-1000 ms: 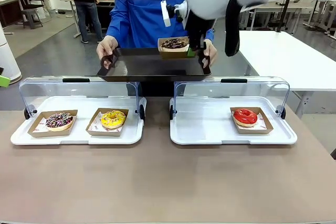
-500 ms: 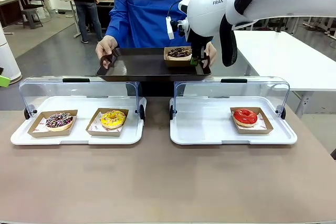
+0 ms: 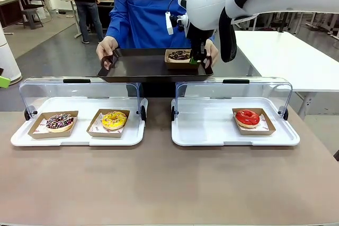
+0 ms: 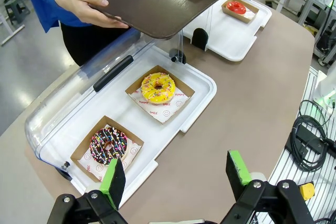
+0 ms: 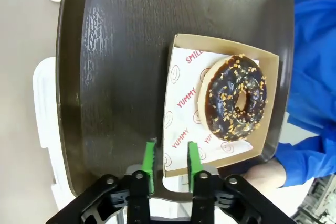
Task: Provide the desired donut to the person.
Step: Place the picked Paper togo box onto the Handle tray extended by the person, then pick up and lift the Paper togo box containing the Donut pointed at by the person.
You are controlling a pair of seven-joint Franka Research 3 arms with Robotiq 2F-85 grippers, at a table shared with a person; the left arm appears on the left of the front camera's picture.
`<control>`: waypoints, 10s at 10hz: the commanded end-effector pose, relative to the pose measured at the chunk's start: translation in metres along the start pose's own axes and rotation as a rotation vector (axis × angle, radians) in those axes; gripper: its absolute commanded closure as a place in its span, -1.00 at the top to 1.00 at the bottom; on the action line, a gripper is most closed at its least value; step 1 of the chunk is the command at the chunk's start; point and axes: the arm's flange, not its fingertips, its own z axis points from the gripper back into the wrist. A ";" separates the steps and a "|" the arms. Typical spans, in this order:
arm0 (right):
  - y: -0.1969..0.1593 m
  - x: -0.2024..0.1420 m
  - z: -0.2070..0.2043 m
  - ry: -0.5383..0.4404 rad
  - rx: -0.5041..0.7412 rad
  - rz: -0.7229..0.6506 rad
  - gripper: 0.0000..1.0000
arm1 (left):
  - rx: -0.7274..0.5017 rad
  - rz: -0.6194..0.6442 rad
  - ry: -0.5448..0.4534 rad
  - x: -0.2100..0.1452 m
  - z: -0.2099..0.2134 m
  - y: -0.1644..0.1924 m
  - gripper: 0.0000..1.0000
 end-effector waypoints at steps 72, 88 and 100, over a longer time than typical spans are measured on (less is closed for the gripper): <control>0.213 -0.254 0.129 -0.549 -0.150 -0.653 1.00 | -0.004 0.007 -0.007 0.000 0.000 0.001 1.00; 0.213 -0.254 0.129 -0.549 -0.150 -0.653 1.00 | -0.065 -0.731 0.562 -0.014 -0.124 0.008 1.00; 0.213 -0.254 0.129 -0.549 -0.150 -0.653 1.00 | -0.174 -0.643 0.665 -0.084 -0.193 0.118 1.00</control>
